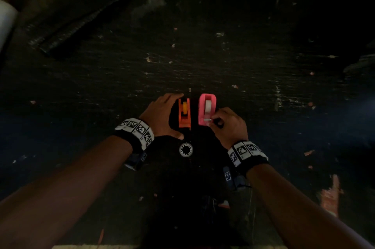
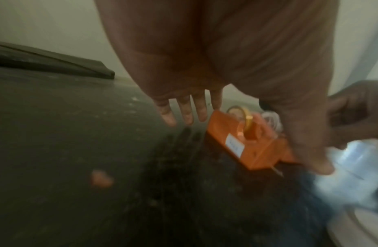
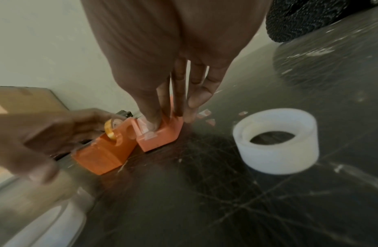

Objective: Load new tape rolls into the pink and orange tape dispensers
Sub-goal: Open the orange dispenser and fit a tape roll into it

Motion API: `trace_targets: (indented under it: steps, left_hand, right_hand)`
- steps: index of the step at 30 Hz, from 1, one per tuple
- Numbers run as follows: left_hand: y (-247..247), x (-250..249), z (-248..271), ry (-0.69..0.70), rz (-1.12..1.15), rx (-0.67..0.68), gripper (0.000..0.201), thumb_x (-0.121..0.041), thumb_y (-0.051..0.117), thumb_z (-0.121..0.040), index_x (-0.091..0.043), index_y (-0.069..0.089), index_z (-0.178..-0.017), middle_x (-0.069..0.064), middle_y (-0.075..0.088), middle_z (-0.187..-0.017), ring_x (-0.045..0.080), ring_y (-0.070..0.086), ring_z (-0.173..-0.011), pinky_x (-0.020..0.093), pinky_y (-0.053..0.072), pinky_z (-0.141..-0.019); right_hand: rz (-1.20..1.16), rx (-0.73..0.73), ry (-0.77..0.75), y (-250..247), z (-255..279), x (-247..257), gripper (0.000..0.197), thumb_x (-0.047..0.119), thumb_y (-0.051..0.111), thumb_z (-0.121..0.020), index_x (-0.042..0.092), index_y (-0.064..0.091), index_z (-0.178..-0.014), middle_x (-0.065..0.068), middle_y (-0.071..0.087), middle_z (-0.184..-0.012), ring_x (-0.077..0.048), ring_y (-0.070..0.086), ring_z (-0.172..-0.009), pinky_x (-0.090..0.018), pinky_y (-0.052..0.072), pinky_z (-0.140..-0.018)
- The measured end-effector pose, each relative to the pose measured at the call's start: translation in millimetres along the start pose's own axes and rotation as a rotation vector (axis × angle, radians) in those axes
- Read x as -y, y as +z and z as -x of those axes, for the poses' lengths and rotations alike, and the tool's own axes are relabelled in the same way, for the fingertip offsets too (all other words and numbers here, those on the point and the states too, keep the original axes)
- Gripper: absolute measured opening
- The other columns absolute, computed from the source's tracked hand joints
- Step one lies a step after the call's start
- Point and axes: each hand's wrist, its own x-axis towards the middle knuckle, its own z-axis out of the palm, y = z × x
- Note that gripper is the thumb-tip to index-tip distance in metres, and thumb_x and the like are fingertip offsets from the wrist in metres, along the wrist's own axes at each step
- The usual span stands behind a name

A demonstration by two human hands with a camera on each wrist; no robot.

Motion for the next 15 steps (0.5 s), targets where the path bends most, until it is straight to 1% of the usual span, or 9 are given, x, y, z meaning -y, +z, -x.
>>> trace_targets:
  steps: [2, 5, 8, 10, 11, 13, 14, 15]
  left_hand:
    - [5, 2, -1, 0.008, 0.011, -0.011, 0.132, -0.055, 0.094, -0.051, -0.029, 0.021, -0.157, 0.001, 0.033, -0.162, 0.025, 0.033, -0.149, 0.056, 0.033, -0.119]
    - [7, -4, -6, 0.024, 0.034, -0.061, 0.115, -0.041, 0.093, -0.06, -0.029, 0.028, -0.155, 0.001, 0.04, -0.157, 0.024, 0.038, -0.145, 0.052, 0.033, -0.119]
    - [5, -11, -6, 0.057, 0.071, -0.093, 0.11, -0.035, 0.094, -0.059, -0.028, 0.033, -0.151, 0.001, 0.044, -0.153, 0.024, 0.041, -0.142, 0.051, 0.036, -0.117]
    - [3, -14, -1, 0.088, 0.103, -0.113, 0.11, -0.034, 0.094, -0.058, -0.029, 0.035, -0.15, 0.0, 0.045, -0.151, 0.022, 0.043, -0.14, 0.048, 0.038, -0.117]
    - [2, -16, 3, 0.109, 0.126, -0.121, 0.11, -0.034, 0.095, -0.057, -0.03, 0.035, -0.149, -0.001, 0.045, -0.15, 0.02, 0.043, -0.139, 0.046, 0.039, -0.116]
    - [-2, -20, 12, 0.147, 0.19, -0.128, 0.11, -0.03, 0.095, -0.057, -0.032, 0.034, -0.149, -0.004, 0.043, -0.15, 0.016, 0.045, -0.138, 0.037, 0.04, -0.114]
    - [-4, -23, 19, 0.165, 0.225, -0.129, 0.11, -0.029, 0.095, -0.057, -0.033, 0.034, -0.149, -0.006, 0.041, -0.151, 0.014, 0.046, -0.137, 0.033, 0.04, -0.112]
    - [-6, -25, 25, 0.187, 0.261, -0.134, 0.111, -0.029, 0.096, -0.058, -0.033, 0.035, -0.15, -0.007, 0.04, -0.151, 0.012, 0.049, -0.135, 0.03, 0.042, -0.11]
  right_hand:
    - [0.008, 0.028, 0.015, -3, 0, 1, 0.025, 0.026, 0.08, -0.082, 0.021, 0.07, -0.104, 0.005, 0.065, -0.113, -0.01, 0.065, -0.09, -0.03, 0.058, -0.082]
    - [0.007, 0.078, 0.053, -10, 3, 3, 0.029, 0.026, 0.08, -0.081, 0.026, 0.067, -0.108, 0.007, 0.063, -0.117, -0.008, 0.064, -0.093, -0.028, 0.057, -0.082]
    - [-0.1, -0.001, 0.1, -19, 11, 5, 0.026, 0.025, 0.078, -0.082, 0.029, 0.064, -0.104, 0.009, 0.065, -0.108, -0.004, 0.064, -0.086, -0.026, 0.058, -0.075]
    - [-0.234, -0.037, 0.116, -26, 16, 11, 0.025, 0.021, 0.076, -0.084, 0.03, 0.062, -0.103, 0.01, 0.066, -0.101, 0.0, 0.064, -0.083, -0.02, 0.056, -0.072]
    - [-0.297, -0.026, 0.113, -29, 18, 16, 0.028, 0.018, 0.075, -0.085, 0.031, 0.061, -0.105, 0.011, 0.066, -0.1, 0.002, 0.064, -0.083, -0.016, 0.054, -0.071]
    - [-0.381, 0.055, 0.094, -33, 20, 23, 0.04, 0.015, 0.075, -0.085, 0.03, 0.058, -0.118, 0.012, 0.067, -0.104, 0.005, 0.065, -0.086, -0.012, 0.052, -0.07]
    - [-0.421, 0.116, 0.091, -33, 20, 26, 0.05, 0.015, 0.076, -0.085, 0.029, 0.055, -0.128, 0.012, 0.068, -0.108, 0.003, 0.066, -0.09, -0.013, 0.052, -0.074]
    - [-0.476, 0.177, 0.092, -32, 20, 28, 0.061, 0.016, 0.077, -0.084, 0.03, 0.049, -0.137, 0.01, 0.068, -0.113, 0.0, 0.067, -0.096, -0.017, 0.053, -0.08]
